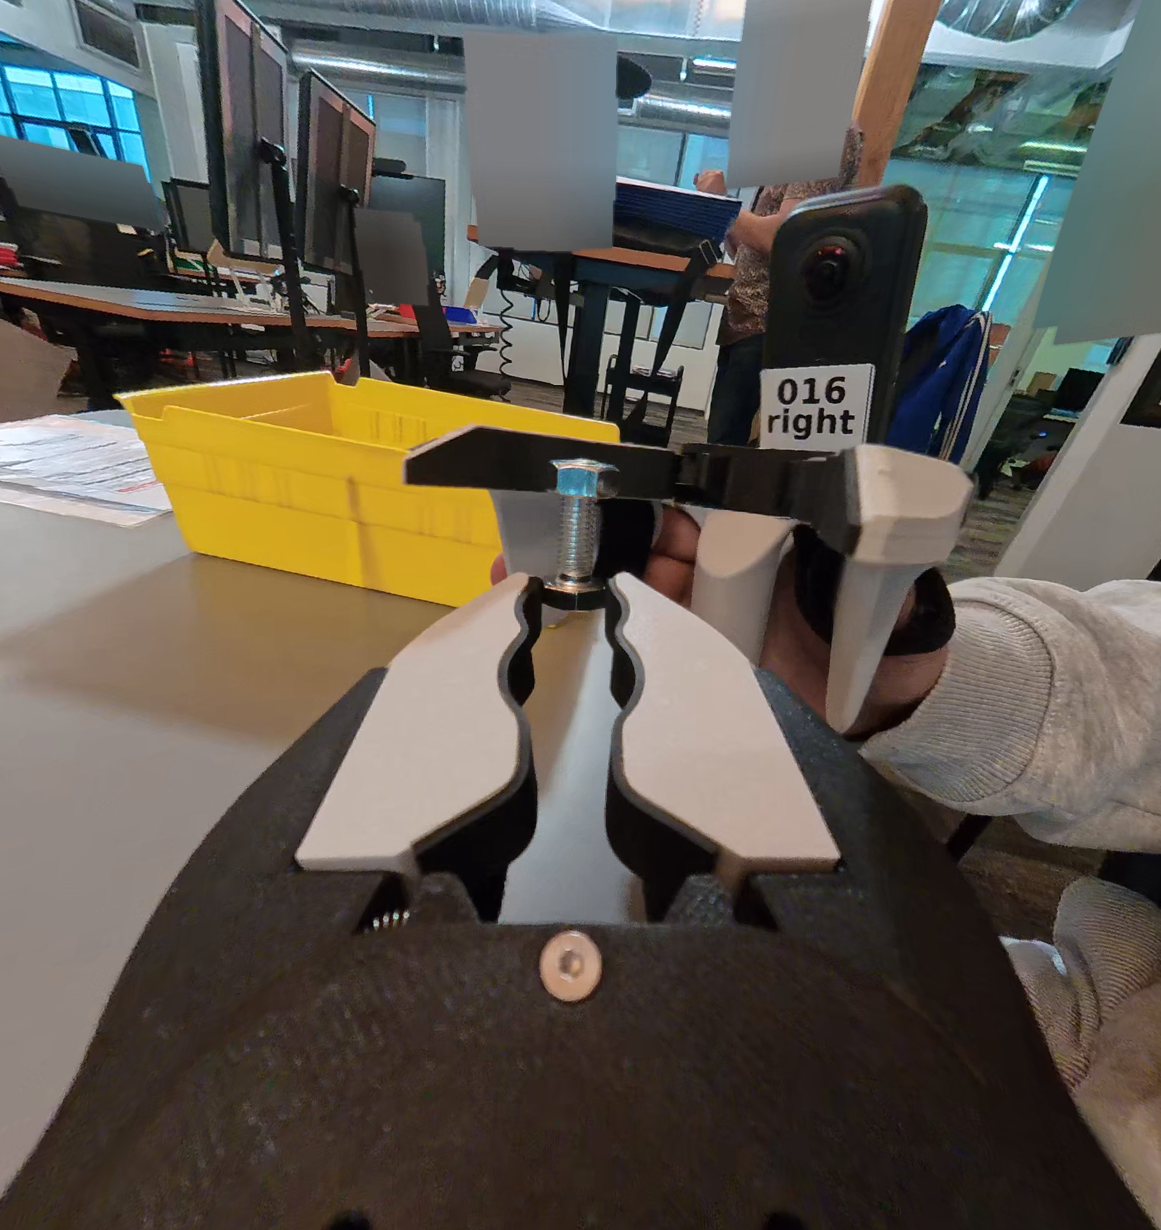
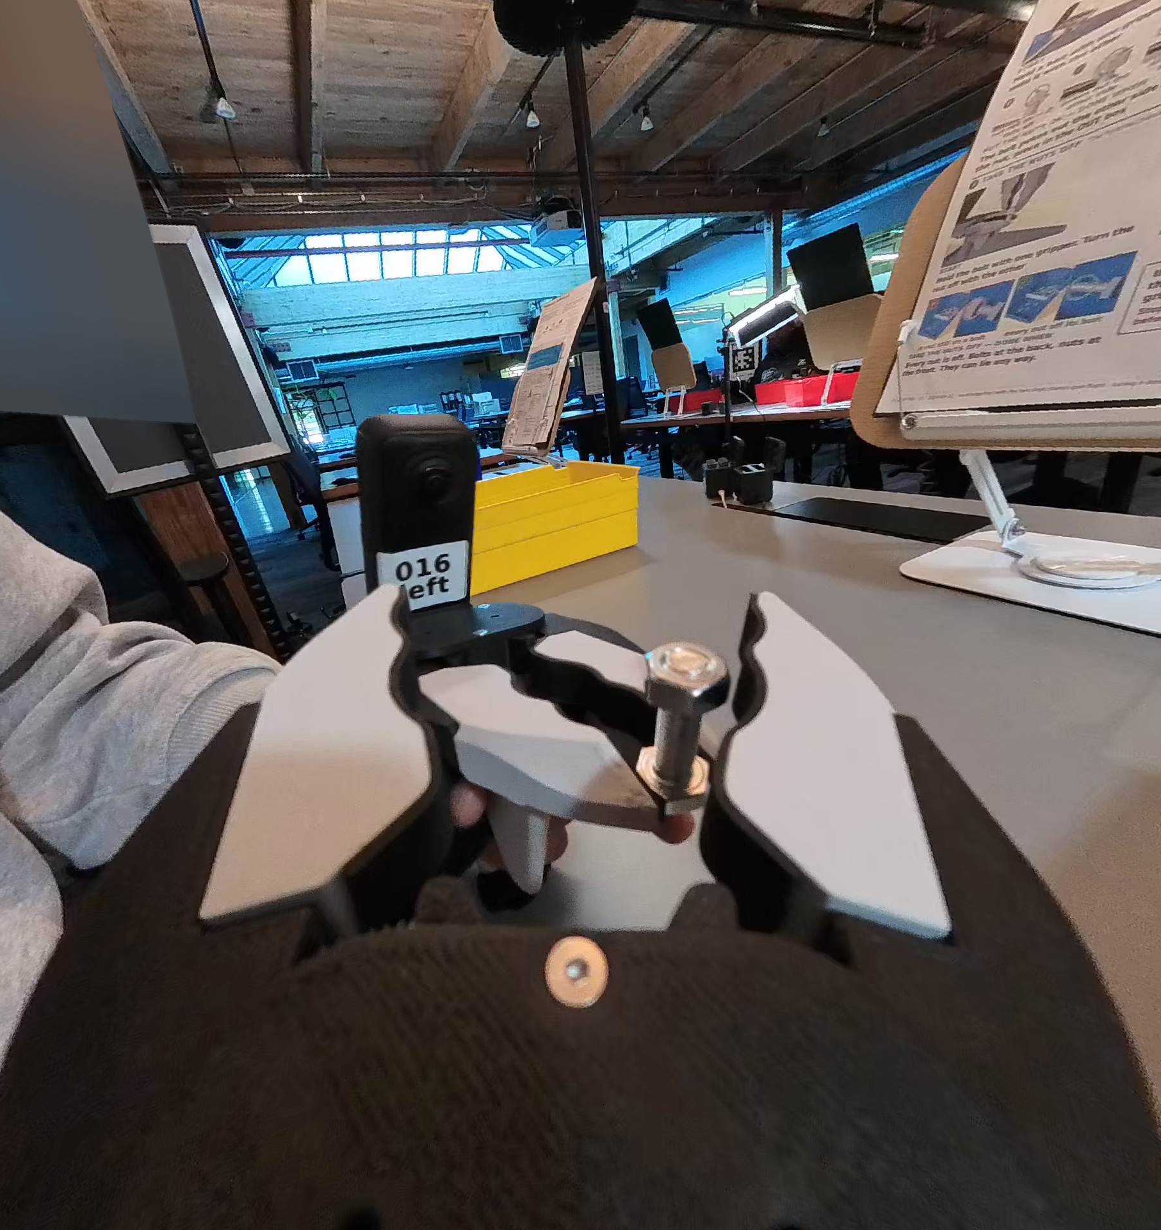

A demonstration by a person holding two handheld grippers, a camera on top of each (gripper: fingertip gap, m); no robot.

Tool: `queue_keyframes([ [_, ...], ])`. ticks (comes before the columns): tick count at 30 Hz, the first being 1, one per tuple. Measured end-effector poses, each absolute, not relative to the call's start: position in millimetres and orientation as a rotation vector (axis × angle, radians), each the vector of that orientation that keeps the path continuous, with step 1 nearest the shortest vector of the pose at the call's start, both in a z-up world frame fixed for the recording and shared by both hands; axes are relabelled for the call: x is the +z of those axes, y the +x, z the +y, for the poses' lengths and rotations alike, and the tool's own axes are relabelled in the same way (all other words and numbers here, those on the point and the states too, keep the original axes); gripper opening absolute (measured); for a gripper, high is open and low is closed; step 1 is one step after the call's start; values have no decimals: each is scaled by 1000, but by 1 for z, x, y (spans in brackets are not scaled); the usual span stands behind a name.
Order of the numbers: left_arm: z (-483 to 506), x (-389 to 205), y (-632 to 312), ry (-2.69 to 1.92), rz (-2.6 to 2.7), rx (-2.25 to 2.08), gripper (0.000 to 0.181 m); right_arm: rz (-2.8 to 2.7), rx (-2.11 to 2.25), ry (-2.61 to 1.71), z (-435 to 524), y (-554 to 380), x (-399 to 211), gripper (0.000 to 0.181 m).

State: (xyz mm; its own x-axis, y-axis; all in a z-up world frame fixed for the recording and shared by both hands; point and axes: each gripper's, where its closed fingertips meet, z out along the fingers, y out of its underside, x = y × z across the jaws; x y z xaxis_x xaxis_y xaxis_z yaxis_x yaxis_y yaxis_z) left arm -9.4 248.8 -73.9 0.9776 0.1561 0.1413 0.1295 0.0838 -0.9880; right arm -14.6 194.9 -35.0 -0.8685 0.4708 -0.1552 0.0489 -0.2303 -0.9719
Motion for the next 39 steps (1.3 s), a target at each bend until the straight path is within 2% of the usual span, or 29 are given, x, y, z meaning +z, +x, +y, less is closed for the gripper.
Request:
queue_keyframes([
  [11,229,-66,-41,-1397,-403,25,19,-1701,2158,-636,205,-17,-31,83],
  [28,245,-75,-21,-1481,-302,35,19,-1730,2132,-620,198,-16,-35,89],
  [39,234,-72,-38,-1443,-386,65,19,-1694,2118,-624,203,-17,-32,81],
])
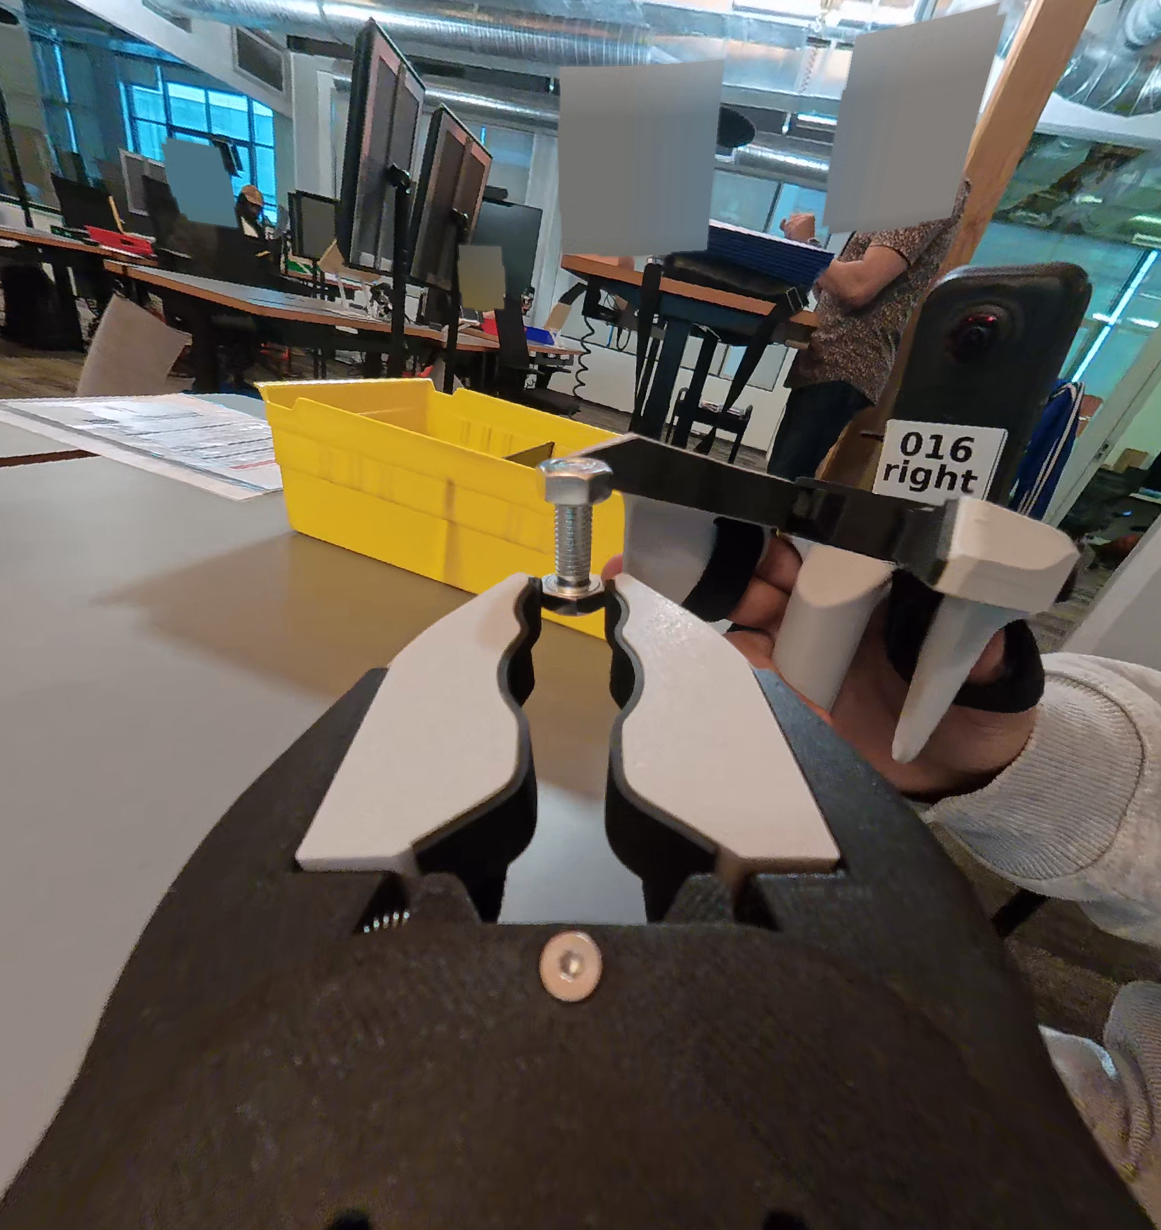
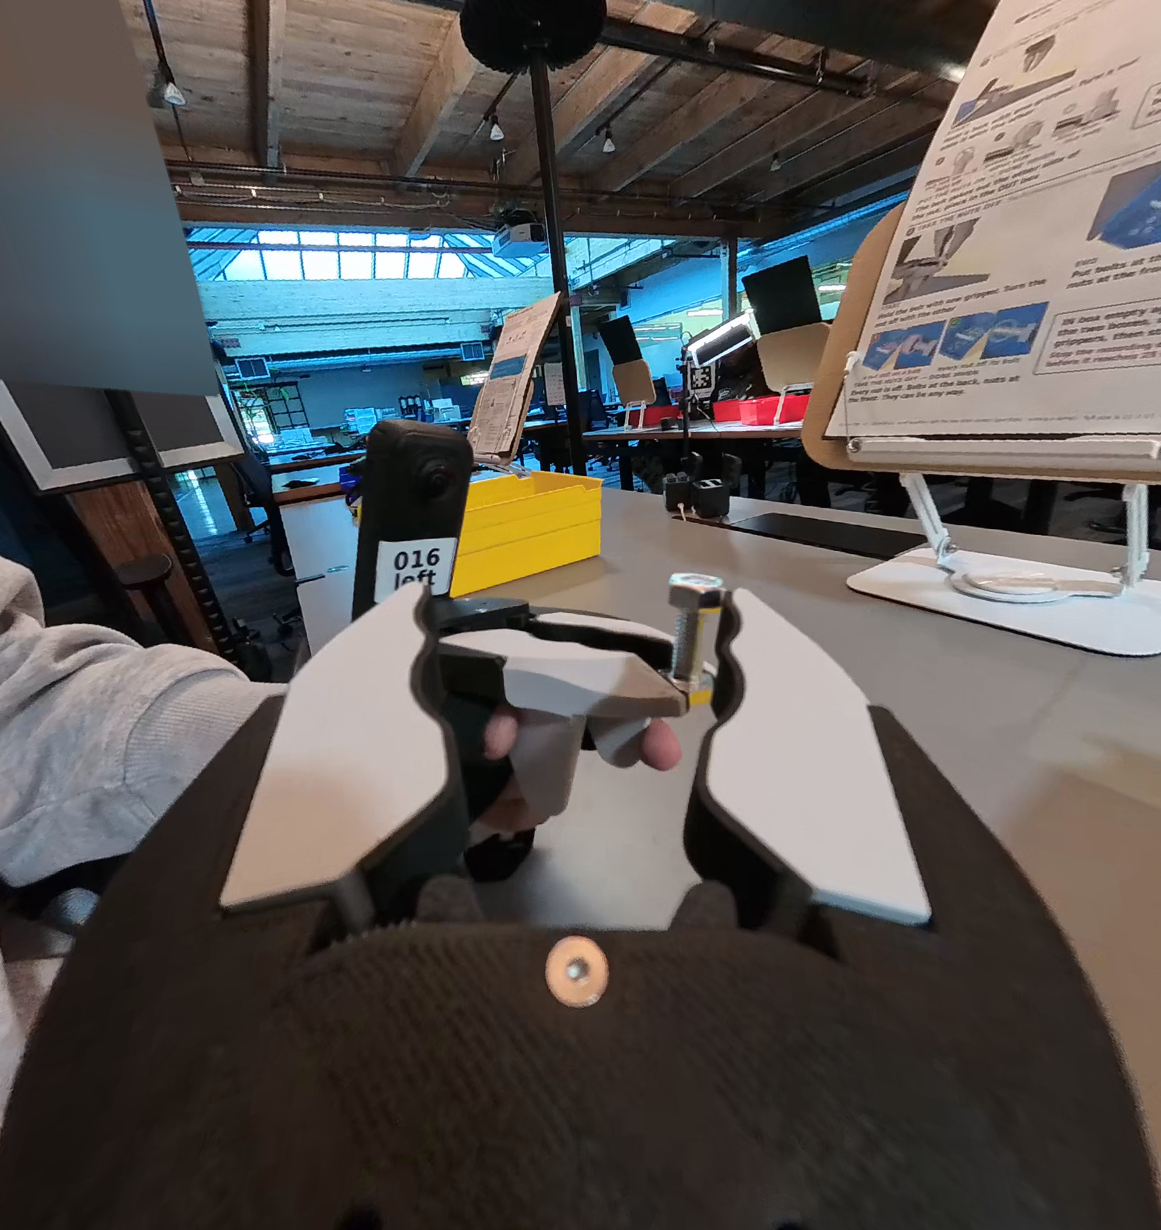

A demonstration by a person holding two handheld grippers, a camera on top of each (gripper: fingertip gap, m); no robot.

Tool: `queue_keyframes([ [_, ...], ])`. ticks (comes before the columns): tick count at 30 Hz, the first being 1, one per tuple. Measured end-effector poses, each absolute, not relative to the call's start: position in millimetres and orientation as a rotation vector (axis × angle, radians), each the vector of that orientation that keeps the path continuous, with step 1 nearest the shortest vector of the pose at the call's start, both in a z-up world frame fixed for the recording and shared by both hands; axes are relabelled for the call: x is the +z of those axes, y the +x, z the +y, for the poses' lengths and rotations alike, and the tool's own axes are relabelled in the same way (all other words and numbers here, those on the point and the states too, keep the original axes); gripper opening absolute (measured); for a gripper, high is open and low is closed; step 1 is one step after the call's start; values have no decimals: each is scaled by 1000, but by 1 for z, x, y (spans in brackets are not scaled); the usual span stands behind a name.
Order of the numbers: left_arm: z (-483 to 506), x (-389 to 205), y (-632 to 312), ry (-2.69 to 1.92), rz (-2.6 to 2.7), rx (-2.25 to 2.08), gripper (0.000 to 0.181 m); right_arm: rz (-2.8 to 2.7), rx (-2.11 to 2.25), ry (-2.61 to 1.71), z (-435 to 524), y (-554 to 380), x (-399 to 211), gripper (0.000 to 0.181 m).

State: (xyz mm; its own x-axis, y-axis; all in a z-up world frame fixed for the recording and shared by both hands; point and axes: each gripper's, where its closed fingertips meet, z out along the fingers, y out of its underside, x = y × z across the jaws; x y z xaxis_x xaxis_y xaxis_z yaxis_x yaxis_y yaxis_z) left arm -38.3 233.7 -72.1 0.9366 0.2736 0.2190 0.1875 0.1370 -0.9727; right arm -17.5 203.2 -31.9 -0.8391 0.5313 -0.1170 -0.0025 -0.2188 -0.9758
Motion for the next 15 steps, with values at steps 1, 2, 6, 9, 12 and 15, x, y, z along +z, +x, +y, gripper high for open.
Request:
queue_keyframes([
  [1,235,-73,-36,-1453,-375,70,19,-1697,2116,-623,202,-17,-32,82],
  [2,237,-74,-34,-1467,-358,77,19,-1702,2112,-622,201,-17,-33,83],
  [6,246,-78,-21,-1514,-282,94,19,-1730,2096,-617,198,-17,-37,84],
  [9,248,-79,-17,-1520,-263,92,19,-1755,2082,-620,195,-18,-41,87],
  [12,245,-77,-21,-1508,-283,98,19,-1754,2066,-624,196,-19,-42,87],
  [15,241,-76,-28,-1491,-325,95,18,-1723,2059,-640,202,-21,-39,85],
])
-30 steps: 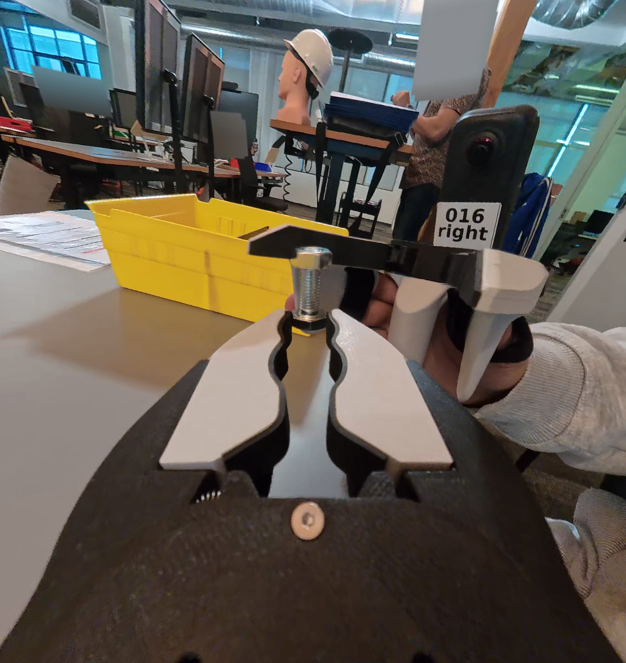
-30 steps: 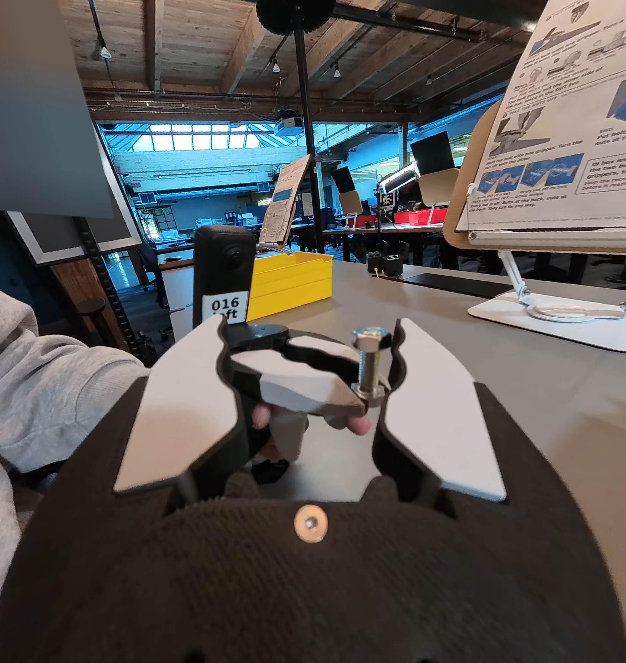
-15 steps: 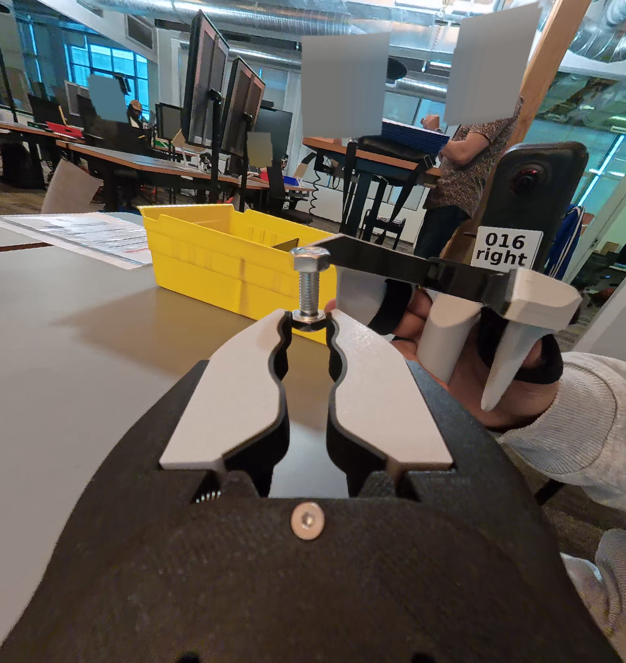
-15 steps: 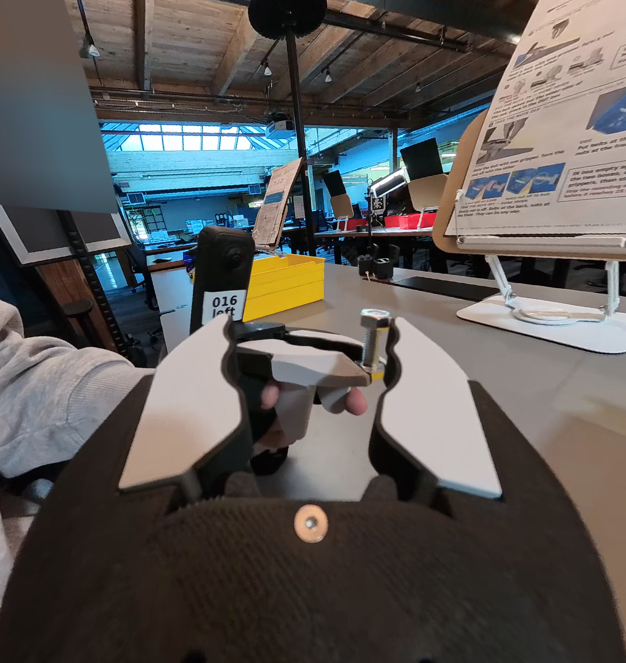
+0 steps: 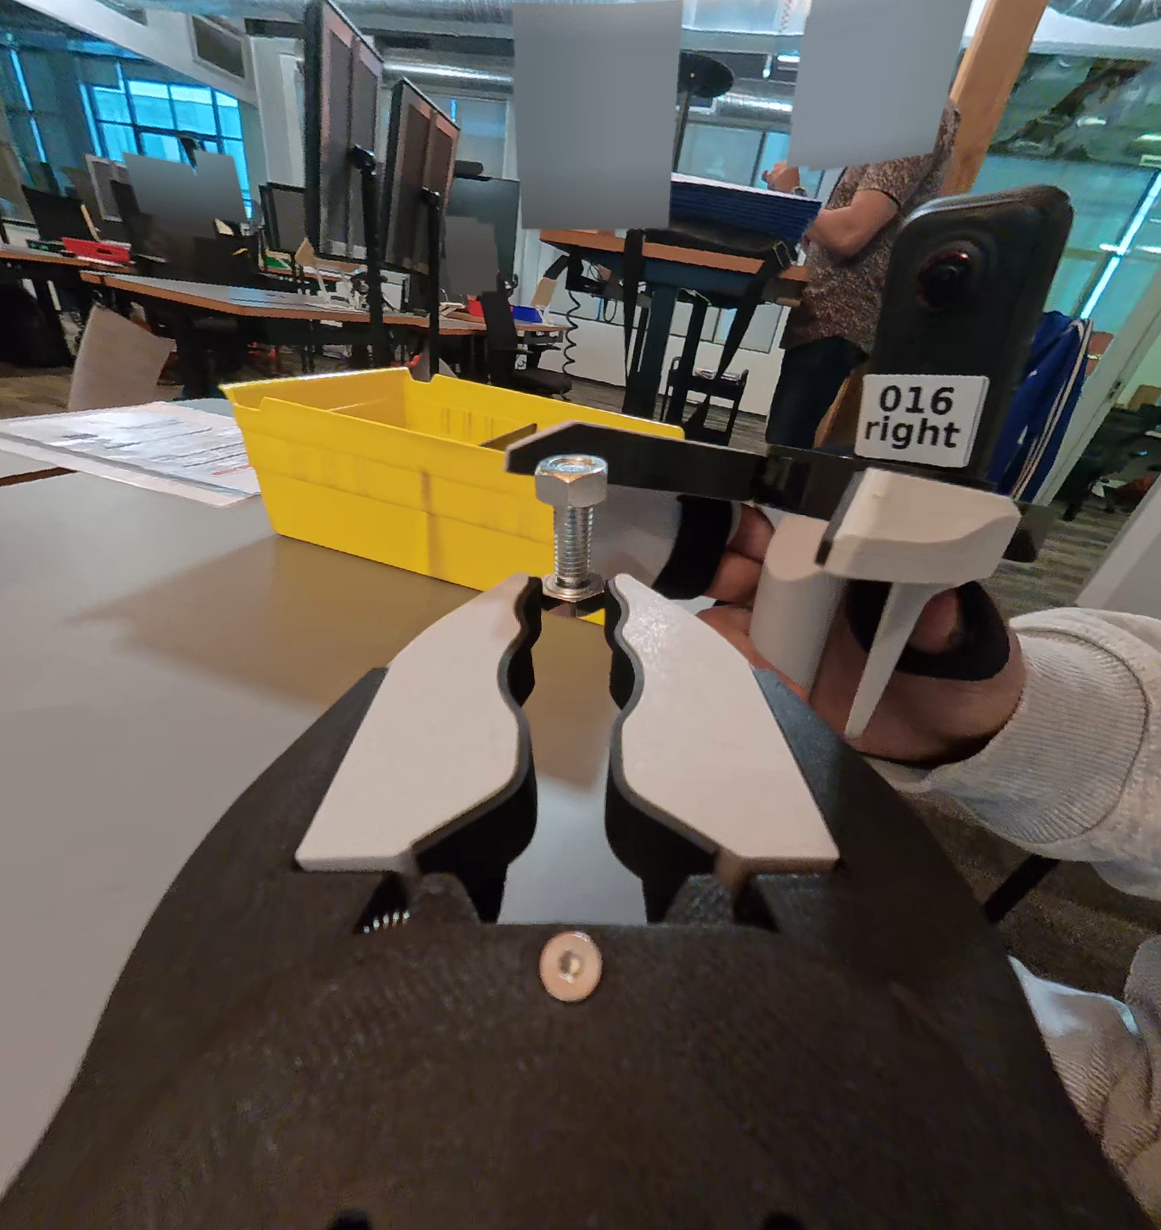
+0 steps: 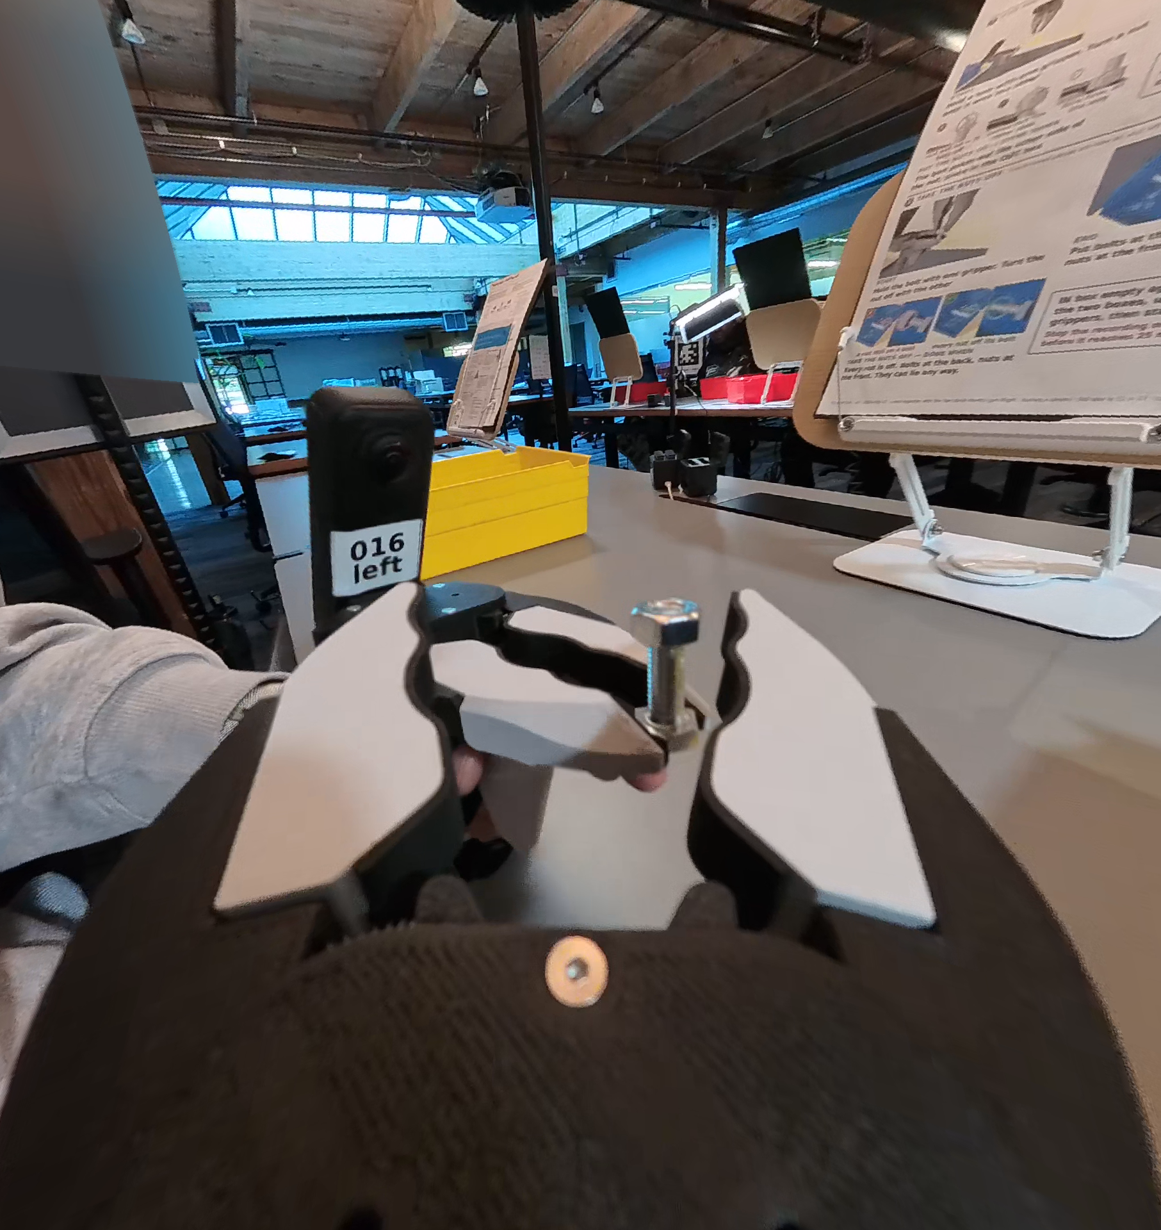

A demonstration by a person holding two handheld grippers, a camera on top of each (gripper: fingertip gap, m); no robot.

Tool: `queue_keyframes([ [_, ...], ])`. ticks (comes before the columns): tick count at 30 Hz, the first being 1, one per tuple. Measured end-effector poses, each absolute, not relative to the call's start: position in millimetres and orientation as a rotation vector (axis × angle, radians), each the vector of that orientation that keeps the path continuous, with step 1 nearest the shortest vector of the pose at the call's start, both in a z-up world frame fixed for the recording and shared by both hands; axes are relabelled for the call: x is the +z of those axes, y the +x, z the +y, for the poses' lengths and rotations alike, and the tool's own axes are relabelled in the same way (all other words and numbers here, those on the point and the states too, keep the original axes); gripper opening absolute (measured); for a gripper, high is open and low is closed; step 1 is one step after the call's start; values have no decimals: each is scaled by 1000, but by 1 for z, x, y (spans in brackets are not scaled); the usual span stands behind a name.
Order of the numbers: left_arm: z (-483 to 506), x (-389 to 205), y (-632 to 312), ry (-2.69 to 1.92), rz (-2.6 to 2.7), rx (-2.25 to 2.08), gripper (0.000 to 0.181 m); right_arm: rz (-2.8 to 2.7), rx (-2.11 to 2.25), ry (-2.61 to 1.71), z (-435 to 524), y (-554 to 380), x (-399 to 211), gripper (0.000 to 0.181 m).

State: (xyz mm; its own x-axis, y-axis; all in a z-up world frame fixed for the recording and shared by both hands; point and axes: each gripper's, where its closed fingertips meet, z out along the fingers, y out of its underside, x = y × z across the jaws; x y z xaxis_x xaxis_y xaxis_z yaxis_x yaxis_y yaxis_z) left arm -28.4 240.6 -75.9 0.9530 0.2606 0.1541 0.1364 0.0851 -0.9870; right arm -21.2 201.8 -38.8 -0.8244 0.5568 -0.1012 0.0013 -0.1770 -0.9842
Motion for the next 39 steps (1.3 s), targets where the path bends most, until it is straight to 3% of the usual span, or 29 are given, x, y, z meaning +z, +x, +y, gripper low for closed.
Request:
queue_keyframes([
  [6,237,-81,-37,-1522,-374,121,18,-1708,2070,-655,205,-22,-37,77],
  [16,251,-86,-13,-1588,-223,129,18,-1776,2042,-692,198,-26,-50,85],
  [33,236,-75,-33,-1493,-349,82,18,-1637,1927,-907,245,-49,-50,46],
  [39,246,-82,-19,-1564,-245,128,18,-1653,2004,-793,231,-38,-41,58],
])
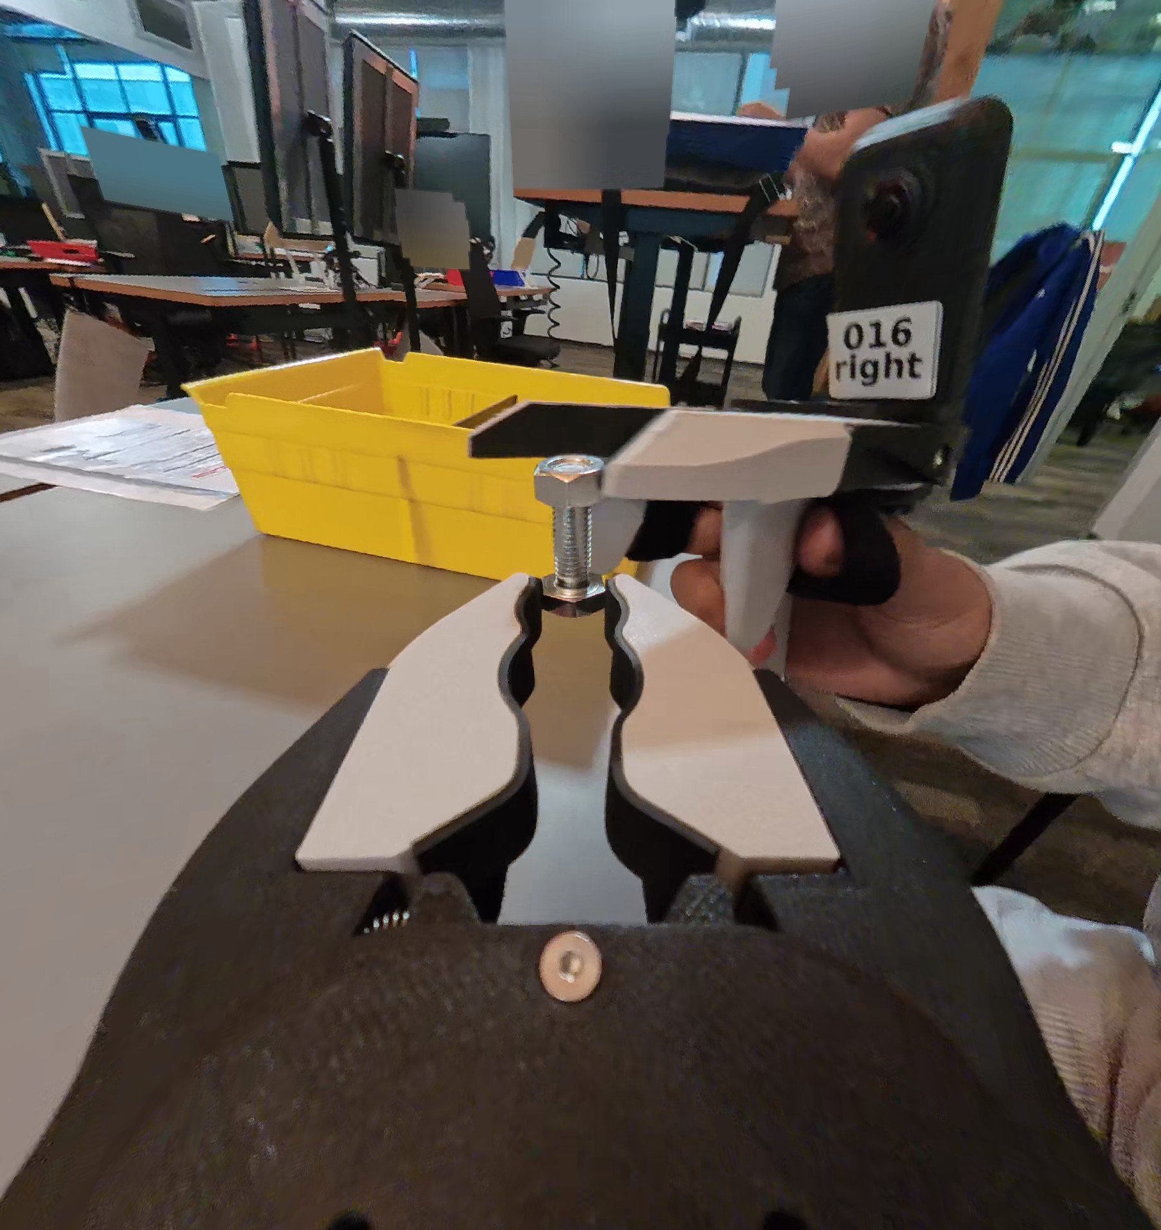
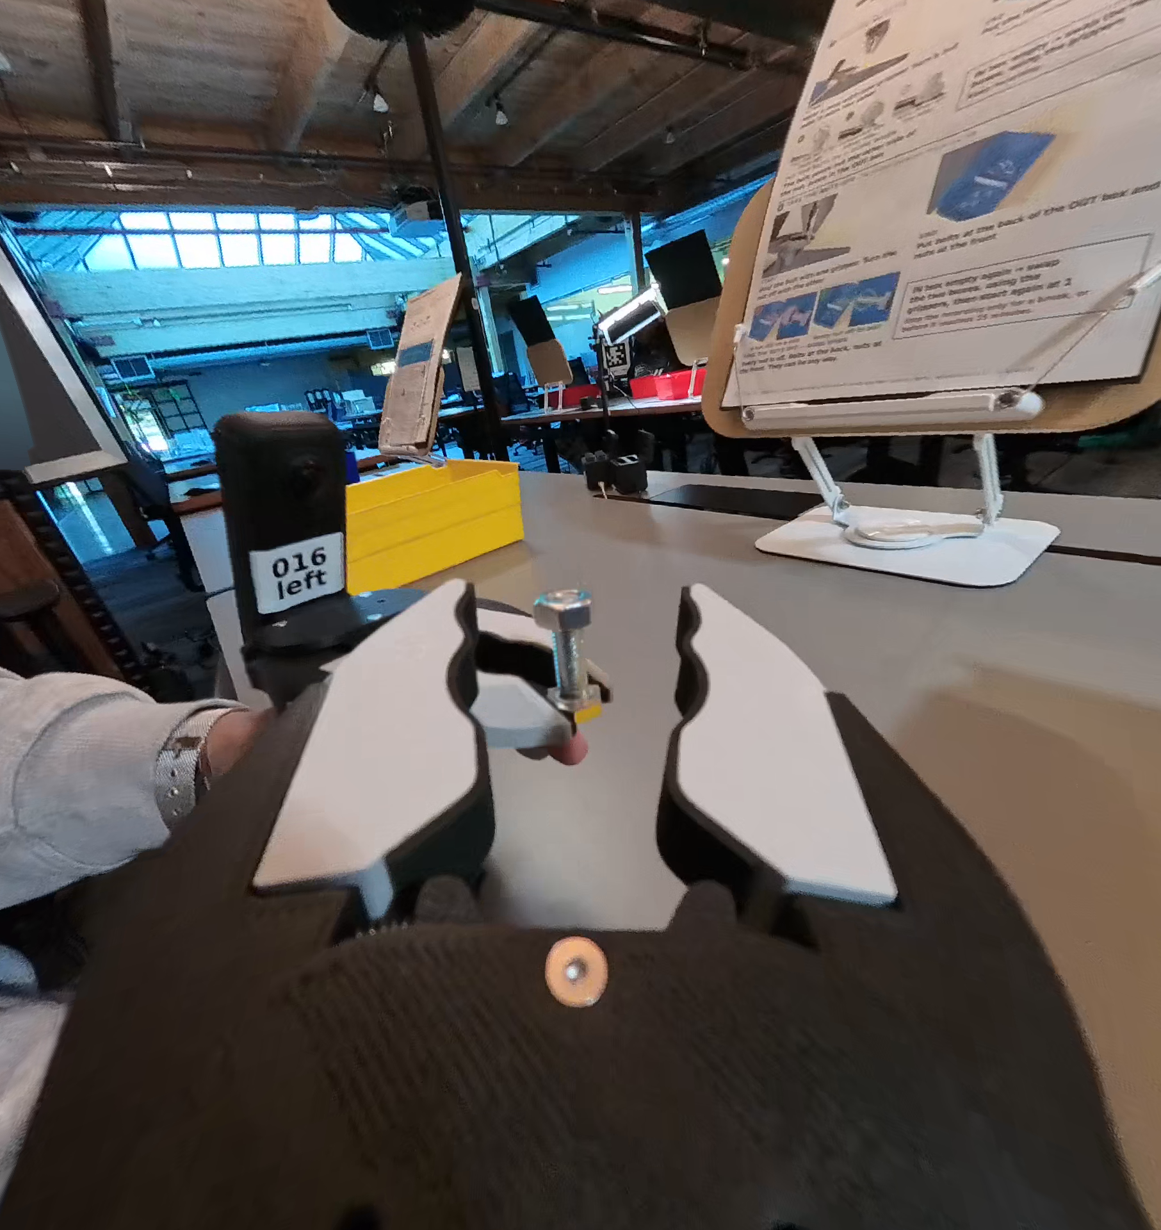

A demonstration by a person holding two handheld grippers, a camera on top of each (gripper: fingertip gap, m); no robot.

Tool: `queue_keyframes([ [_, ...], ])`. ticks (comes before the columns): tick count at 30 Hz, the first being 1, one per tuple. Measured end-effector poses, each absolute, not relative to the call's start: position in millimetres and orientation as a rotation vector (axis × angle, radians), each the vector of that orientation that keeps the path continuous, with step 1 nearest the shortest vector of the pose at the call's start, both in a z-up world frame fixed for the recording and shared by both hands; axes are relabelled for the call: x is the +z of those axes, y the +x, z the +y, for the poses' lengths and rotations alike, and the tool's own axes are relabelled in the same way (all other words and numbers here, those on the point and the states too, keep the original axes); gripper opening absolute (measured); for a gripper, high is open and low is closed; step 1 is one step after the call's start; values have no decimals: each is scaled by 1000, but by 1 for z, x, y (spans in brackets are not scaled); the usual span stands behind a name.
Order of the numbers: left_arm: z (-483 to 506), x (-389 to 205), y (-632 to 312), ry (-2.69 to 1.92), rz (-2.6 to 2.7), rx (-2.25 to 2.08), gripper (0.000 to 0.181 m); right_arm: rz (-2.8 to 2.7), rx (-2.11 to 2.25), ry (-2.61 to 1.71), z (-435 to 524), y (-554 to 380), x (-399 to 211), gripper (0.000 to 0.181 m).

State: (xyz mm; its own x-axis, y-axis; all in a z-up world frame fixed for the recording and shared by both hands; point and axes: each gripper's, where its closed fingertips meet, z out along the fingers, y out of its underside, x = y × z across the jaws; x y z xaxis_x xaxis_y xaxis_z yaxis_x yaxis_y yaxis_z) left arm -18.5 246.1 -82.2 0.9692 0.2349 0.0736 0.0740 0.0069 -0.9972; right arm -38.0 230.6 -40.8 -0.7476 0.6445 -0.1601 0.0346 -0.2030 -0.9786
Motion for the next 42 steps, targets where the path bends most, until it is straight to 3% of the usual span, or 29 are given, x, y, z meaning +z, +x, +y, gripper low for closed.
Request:
queue_keyframes([
  [25,244,-78,-17,-1550,-215,137,18,-1658,1997,-773,239,-39,-39,59],
  [42,237,-69,-27,-1492,-263,160,18,-1658,2028,-829,251,-43,-41,46],
])
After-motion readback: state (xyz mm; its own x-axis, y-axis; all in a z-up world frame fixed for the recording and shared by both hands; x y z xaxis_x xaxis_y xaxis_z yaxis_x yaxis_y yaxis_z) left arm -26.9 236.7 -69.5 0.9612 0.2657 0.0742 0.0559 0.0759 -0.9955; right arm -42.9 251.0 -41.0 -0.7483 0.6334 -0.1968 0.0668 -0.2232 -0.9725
